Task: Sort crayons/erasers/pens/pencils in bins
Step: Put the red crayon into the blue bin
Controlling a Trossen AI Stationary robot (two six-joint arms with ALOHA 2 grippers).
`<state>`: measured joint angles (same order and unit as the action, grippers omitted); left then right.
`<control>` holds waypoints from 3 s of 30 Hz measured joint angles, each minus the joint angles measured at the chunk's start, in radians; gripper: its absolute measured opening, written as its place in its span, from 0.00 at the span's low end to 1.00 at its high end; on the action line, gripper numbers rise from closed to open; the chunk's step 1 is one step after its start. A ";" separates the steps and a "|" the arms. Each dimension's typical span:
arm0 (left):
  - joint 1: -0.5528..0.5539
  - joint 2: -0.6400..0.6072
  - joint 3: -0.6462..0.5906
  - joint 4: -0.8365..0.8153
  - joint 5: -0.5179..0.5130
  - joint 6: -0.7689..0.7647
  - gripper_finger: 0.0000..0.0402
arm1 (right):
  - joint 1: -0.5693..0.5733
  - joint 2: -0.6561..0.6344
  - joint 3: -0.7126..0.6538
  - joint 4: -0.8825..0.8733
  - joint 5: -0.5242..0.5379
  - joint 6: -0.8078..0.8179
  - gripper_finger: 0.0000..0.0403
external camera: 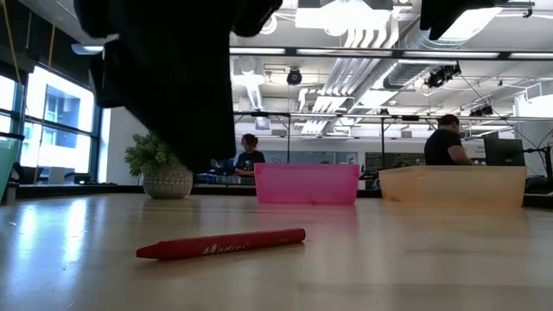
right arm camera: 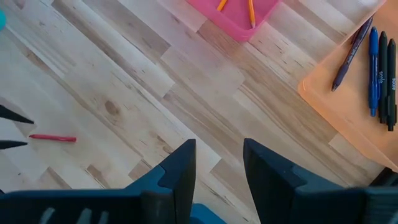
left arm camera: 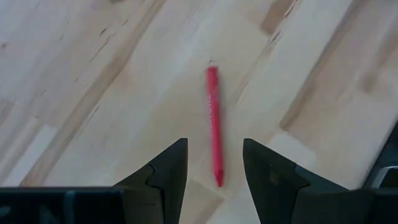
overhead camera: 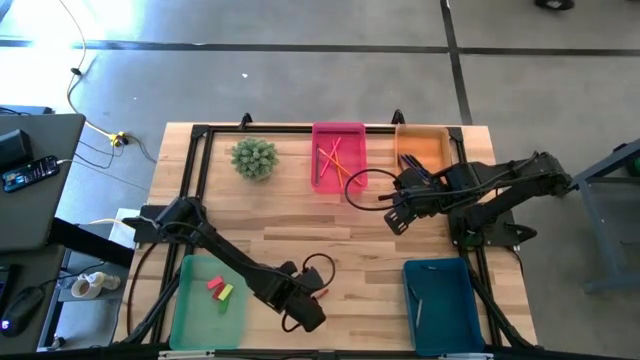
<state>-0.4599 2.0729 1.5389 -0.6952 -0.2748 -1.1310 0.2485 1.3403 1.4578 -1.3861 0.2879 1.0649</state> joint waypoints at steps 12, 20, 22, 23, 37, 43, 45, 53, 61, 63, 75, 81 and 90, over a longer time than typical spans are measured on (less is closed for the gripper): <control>0.000 0.090 0.001 0.014 0.063 0.011 0.35 | 0.000 0.000 0.000 0.007 0.001 0.000 0.31; -0.001 0.107 0.005 -0.011 0.042 0.052 0.35 | 0.000 0.000 0.000 0.007 0.001 0.000 0.31; -0.001 0.108 0.005 -0.025 0.030 0.080 0.35 | 0.000 0.000 0.000 0.007 0.001 0.000 0.31; -0.001 0.108 0.005 -0.037 0.018 0.096 0.34 | 0.000 0.000 0.000 0.007 0.001 0.000 0.31; -0.001 0.137 0.005 -0.066 -0.019 0.310 0.08 | 0.047 -0.080 0.000 0.007 0.001 -0.022 0.31; 0.000 0.140 0.005 -0.065 -0.008 0.340 0.03 | 0.150 -0.089 0.000 0.034 0.015 0.007 0.31; 0.001 0.138 0.005 -0.061 -0.001 0.342 0.03 | 0.200 -0.078 0.000 0.041 0.050 0.009 0.31; 0.005 0.134 0.004 -0.033 0.087 0.360 0.03 | 0.385 -0.047 0.000 0.064 0.163 0.086 0.31; 0.045 0.097 -0.004 -0.012 0.156 0.412 0.02 | 0.556 0.033 0.000 0.136 0.236 0.196 0.31; 0.062 0.087 -0.005 -0.010 0.192 0.439 0.02 | 0.589 0.062 0.000 0.148 0.242 0.221 0.31; 0.133 0.063 -0.003 0.188 0.380 0.549 0.02 | 0.699 0.128 0.000 0.382 0.283 0.238 0.31; 0.162 0.052 -0.002 0.337 0.457 0.585 0.02 | 0.732 0.125 0.000 0.436 0.293 0.236 0.31; 0.205 0.049 -0.002 0.598 0.540 0.620 0.02 | 0.779 0.125 0.000 0.502 0.315 0.073 0.31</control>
<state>-0.2551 2.1223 1.5372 -0.0975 0.2656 -0.5113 1.0280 1.4654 1.4578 -0.8838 0.6026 1.1383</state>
